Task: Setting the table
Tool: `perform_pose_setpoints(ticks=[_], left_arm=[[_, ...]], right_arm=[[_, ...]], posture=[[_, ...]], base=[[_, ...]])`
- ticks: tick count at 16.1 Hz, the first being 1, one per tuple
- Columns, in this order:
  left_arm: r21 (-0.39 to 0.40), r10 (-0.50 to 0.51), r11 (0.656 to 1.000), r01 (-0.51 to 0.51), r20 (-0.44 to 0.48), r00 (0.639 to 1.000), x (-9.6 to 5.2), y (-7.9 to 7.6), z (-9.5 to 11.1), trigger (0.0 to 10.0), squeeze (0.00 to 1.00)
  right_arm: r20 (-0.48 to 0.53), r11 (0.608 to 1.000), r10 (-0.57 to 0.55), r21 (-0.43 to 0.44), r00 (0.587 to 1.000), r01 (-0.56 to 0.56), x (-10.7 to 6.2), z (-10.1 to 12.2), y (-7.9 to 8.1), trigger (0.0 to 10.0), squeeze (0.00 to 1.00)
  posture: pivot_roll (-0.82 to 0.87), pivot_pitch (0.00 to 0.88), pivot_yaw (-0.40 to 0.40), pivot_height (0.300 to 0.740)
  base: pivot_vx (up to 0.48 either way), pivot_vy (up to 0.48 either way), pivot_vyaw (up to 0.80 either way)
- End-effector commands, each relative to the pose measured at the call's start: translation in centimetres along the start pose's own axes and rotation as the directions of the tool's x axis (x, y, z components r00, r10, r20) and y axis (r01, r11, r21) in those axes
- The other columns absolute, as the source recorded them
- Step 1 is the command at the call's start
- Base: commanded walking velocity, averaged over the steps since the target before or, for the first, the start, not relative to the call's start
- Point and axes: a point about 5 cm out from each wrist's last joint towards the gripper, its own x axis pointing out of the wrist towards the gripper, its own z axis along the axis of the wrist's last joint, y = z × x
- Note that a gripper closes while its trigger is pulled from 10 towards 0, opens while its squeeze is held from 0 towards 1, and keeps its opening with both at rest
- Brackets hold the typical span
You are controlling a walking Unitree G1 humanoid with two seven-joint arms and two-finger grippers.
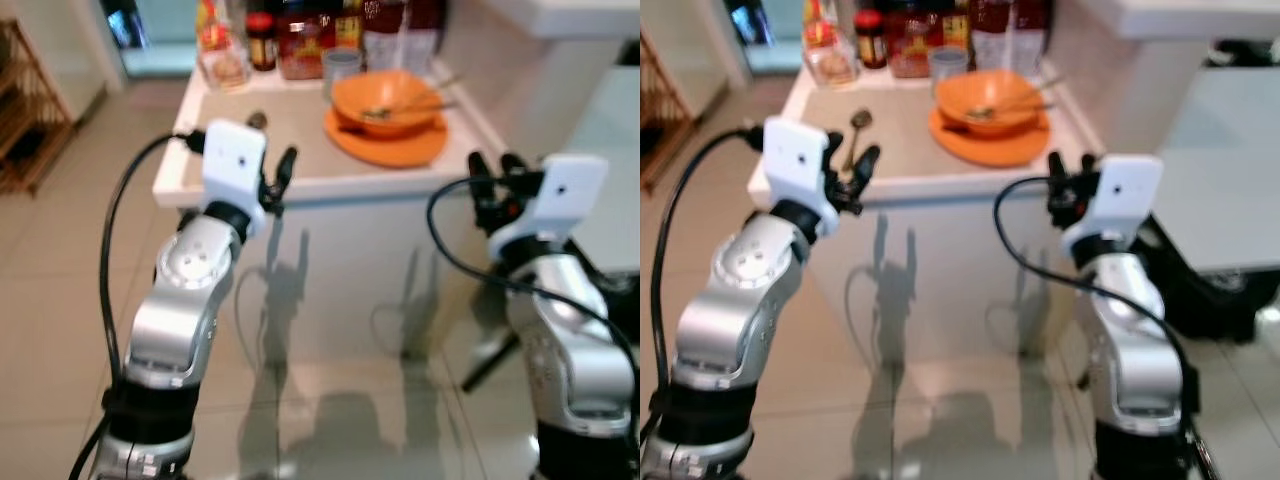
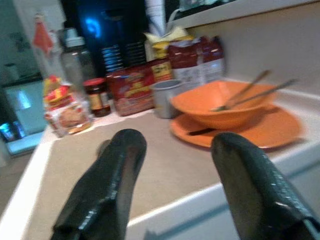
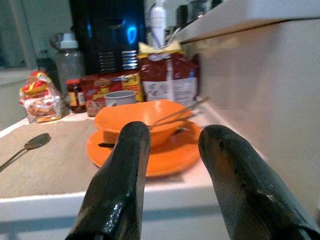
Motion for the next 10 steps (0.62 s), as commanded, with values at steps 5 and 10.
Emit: perform_pose_setpoints(ticks=[5,10], left_arm=[[0.023,0.023,0.999,-0.022,-0.030,0.999,0.4,0.3,-0.4,10.0,0.99],[0.015,0.095,0.995,-0.094,-0.089,0.991,1.1,1.3,-1.1,10.0,0.30]], right_arm=[[-0.028,0.991,0.134,0.014,0.991,-0.134,-0.5,-0.1,1.3,10.0,0.00],[-0.084,0.929,0.370,0.005,0.925,-0.371,-2.0,-0.2,2.6,10.0,0.00]], posture=[[0.00,0.000,0.018,0.740],[-0.01,0.005,0.019,0.740]], base=[[0.303,0.000,0.00],[0.049,0.000,0.00]])
